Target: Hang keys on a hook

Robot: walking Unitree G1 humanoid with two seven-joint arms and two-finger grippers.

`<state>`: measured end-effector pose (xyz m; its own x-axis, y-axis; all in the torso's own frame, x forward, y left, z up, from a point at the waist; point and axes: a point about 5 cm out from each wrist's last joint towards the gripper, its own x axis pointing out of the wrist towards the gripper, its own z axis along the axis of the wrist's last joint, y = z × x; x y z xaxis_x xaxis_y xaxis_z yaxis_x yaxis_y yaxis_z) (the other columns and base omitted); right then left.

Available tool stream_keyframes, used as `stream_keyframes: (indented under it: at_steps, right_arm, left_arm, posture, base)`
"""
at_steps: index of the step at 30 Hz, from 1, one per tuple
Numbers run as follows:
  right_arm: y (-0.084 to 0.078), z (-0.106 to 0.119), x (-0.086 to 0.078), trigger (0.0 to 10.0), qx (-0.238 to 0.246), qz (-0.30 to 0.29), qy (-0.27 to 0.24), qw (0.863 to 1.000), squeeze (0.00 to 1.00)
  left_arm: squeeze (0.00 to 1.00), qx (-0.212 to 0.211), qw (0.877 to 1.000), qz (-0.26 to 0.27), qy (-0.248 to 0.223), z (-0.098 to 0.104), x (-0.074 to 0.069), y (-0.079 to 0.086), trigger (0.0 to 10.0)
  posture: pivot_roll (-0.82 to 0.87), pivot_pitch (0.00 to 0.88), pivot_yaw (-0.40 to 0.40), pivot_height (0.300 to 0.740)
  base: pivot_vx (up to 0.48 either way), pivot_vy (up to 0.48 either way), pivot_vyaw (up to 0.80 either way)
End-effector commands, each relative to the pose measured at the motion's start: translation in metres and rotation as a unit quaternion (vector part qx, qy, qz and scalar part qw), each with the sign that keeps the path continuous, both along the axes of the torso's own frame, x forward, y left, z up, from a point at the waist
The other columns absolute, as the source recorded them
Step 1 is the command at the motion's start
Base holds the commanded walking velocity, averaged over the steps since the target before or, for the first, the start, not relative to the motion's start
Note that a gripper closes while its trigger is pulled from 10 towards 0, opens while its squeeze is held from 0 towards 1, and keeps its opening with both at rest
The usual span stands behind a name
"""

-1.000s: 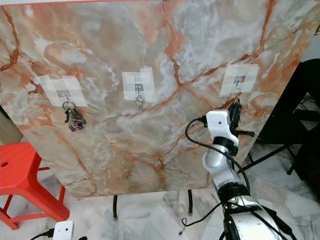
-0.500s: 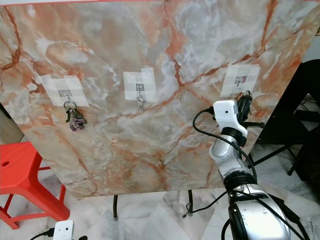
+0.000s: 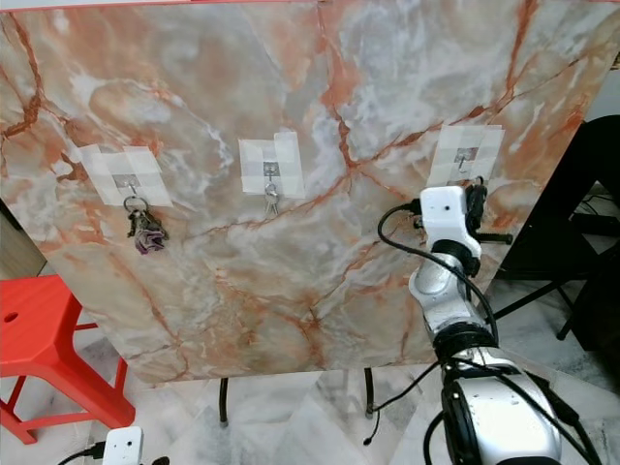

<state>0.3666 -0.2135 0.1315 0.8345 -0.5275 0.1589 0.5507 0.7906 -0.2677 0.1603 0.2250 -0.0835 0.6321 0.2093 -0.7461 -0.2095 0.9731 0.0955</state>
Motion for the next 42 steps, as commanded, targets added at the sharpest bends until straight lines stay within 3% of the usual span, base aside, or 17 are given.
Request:
stream_keyframes:
  at_steps: [1,5,8,9,13,15,17,18,19,20,23,24,25,26,29,34,42]
  right_arm:
    - [-0.001,-0.017,-0.011,10.0,0.047,-0.006,-0.001,0.999,0.0]
    - [-0.003,-0.042,-0.028,10.0,0.068,-0.011,0.018,0.997,0.0]
    - [-0.002,-0.079,-0.049,10.0,0.136,0.015,0.078,0.988,0.0]
    - [-0.002,-0.079,-0.049,10.0,0.136,0.015,0.078,0.988,0.0]
    - [0.016,-0.134,-0.079,10.0,0.209,0.112,0.227,0.945,0.0]
    - [0.019,-0.14,-0.084,10.0,0.212,0.123,0.249,0.937,0.0]
    - [0.018,-0.157,-0.1,10.0,0.223,0.122,0.297,0.92,0.0]
    - [0.018,-0.157,-0.1,10.0,0.223,0.122,0.297,0.92,0.0]
    - [0.014,-0.173,-0.119,10.0,0.225,0.102,0.344,0.906,0.0]
    - [0.014,-0.173,-0.119,10.0,0.225,0.102,0.344,0.906,0.0]
    - [0.015,-0.193,-0.145,10.0,0.249,0.097,0.4,0.877,0.0]
    - [0.015,-0.193,-0.145,10.0,0.249,0.097,0.4,0.877,0.0]
    - [0.018,-0.206,-0.166,10.0,0.241,0.107,0.448,0.854,0.0]
    - [0.017,-0.212,-0.177,10.0,0.246,0.099,0.466,0.844,0.0]
    - [0.013,-0.22,-0.194,10.0,0.265,0.067,0.483,0.832,0.0]
    - [0.02,-0.223,-0.201,10.0,0.281,0.08,0.482,0.826,0.0]
    - [0.01,-0.219,-0.194,10.0,0.265,0.051,0.469,0.841,0.0]
  left_arm:
    - [0.0,0.003,1.0,0.003,0.007,-0.001,-0.002,0.002,10.0]
    - [0.0,0.003,1.0,0.004,0.009,-0.001,-0.003,0.002,10.0]
    - [0.0,0.004,1.0,0.002,0.01,-0.002,-0.004,0.002,10.0]
    - [0.0,0.004,1.0,0.002,0.01,-0.002,-0.004,0.002,10.0]
    - [0.0,0.003,1.0,-0.001,0.011,-0.002,-0.004,0.002,10.0]
    - [0.0,0.003,1.0,-0.001,0.011,-0.002,-0.004,0.002,10.0]
    - [0.0,0.003,1.0,-0.001,0.01,-0.001,-0.003,0.002,10.0]
    - [0.0,0.003,1.0,-0.001,0.01,-0.001,-0.003,0.002,10.0]
    - [0.0,0.004,1.0,0.0,0.008,-0.001,-0.002,0.003,10.0]
    - [0.0,0.004,1.0,0.0,0.008,-0.001,-0.002,0.003,10.0]
    - [0.0,0.006,1.0,0.002,0.009,0.0,-0.002,0.004,10.0]
    - [0.0,0.006,1.0,0.002,0.009,0.0,-0.002,0.004,10.0]
    - [0.0,0.006,1.0,0.003,0.009,-0.001,-0.002,0.004,10.0]
    - [0.0,0.005,1.0,0.004,0.008,-0.001,-0.002,0.004,10.0]
    - [0.0,0.004,1.0,0.007,0.007,-0.001,-0.003,0.004,10.0]
    - [0.0,0.009,1.0,-0.004,0.017,-0.001,-0.004,0.006,10.0]
    - [0.0,0.006,1.0,-0.014,0.014,-0.001,-0.004,0.005,10.0]
  posture:
    - [0.07,0.0,-0.032,0.74]
    - [0.07,0.0,-0.033,0.74]
    - [0.06,0.0,-0.031,0.74]
    - [0.06,0.0,-0.031,0.74]
    - [0.05,0.0,-0.03,0.74]
    - [0.05,0.0,-0.03,0.74]
    - [0.05,0.0,-0.031,0.74]
    - [0.05,0.0,-0.031,0.74]
    - [0.06,0.0,-0.03,0.74]
    - [0.06,0.0,-0.03,0.74]
    - [0.06,0.0,-0.026,0.74]
    - [0.06,0.0,-0.026,0.74]
    - [0.07,0.0,-0.029,0.74]
    - [0.07,0.0,-0.029,0.74]
    - [0.08,0.0,-0.032,0.74]
    - [0.07,0.0,-0.026,0.74]
    - [0.06,0.0,-0.019,0.74]
  base:
    - [0.0,0.0,0.0]
    - [0.0,0.0,0.0]
    - [0.0,0.0,0.0]
    - [0.0,0.0,0.0]
    - [0.0,0.0,0.0]
    - [0.0,0.0,0.0]
    - [0.0,0.0,0.0]
    - [0.0,0.0,0.0]
    - [0.0,0.0,0.0]
    - [0.0,0.0,0.0]
    - [0.0,0.0,0.0]
    - [0.0,0.0,0.0]
    - [0.0,0.0,0.0]
    - [0.0,0.0,0.0]
    - [0.0,0.0,0.0]
    - [0.049,0.0,0.0]
    - [0.288,0.0,0.0]
